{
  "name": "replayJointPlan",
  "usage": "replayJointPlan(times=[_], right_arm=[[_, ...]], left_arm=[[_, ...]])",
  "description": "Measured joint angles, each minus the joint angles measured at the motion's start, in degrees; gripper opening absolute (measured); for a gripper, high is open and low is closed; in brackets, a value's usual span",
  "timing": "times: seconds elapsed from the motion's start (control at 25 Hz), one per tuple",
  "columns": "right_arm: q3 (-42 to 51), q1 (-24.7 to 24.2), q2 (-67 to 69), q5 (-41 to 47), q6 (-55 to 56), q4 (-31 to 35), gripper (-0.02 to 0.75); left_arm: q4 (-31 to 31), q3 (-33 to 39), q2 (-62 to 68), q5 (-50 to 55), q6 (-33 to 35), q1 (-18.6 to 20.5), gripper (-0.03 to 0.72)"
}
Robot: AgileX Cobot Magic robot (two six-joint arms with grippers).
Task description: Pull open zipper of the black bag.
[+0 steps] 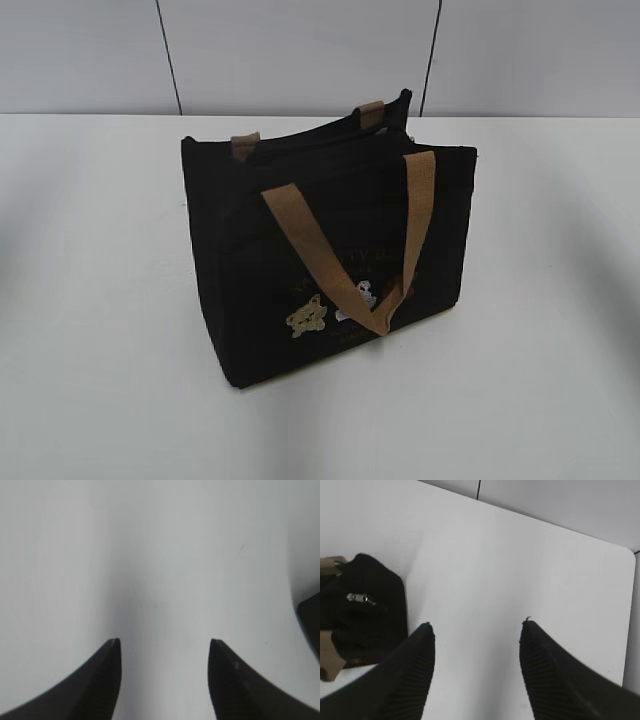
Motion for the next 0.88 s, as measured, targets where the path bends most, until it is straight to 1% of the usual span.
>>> replayJointPlan(times=[0.08, 0.16, 0.28, 0.36, 0.52, 0.56, 0.72, 0.88], right_arm=[[6.2, -0.1, -4.4, -0.1, 0.3, 0.1, 0.417], [15.1, -0.1, -10.1, -0.9, 0.7, 0.1, 0.415], [28.7, -0.1, -19.0, -6.7, 0.9, 0.1, 0.415], [36.7, -0.1, -24.5, -9.0, 1.0, 0.1, 0.414], [51.7, -0.1, -34.9, -10.1, 1.7, 0.1, 0.414], [55.3, -0.1, -37.5, -10.2, 2.0, 0.1, 0.414], [65.9, -0.1, -48.4, -10.3, 3.0, 0.1, 0.414], [71.3, -0.1, -56.9, -9.3, 4.8, 0.1, 0.414]], left_arm=[[0.0, 2.7, -3.2, -0.3, -0.5, 0.0, 0.414], [0.0, 6.3, -7.5, -1.4, -0.6, 0.0, 0.413], [0.4, 12.8, -14.1, -2.8, -0.6, 0.0, 0.412], [0.4, 16.7, -19.0, -3.1, -0.6, 0.0, 0.412], [0.4, 24.2, -28.3, -3.4, -0.6, 0.0, 0.412], [0.4, 26.0, -32.3, -3.4, -0.6, 0.0, 0.412], [0.4, 32.0, -42.0, -3.4, -0.6, 0.0, 0.412], [0.4, 35.9, -51.5, -3.3, -0.6, 0.0, 0.408]])
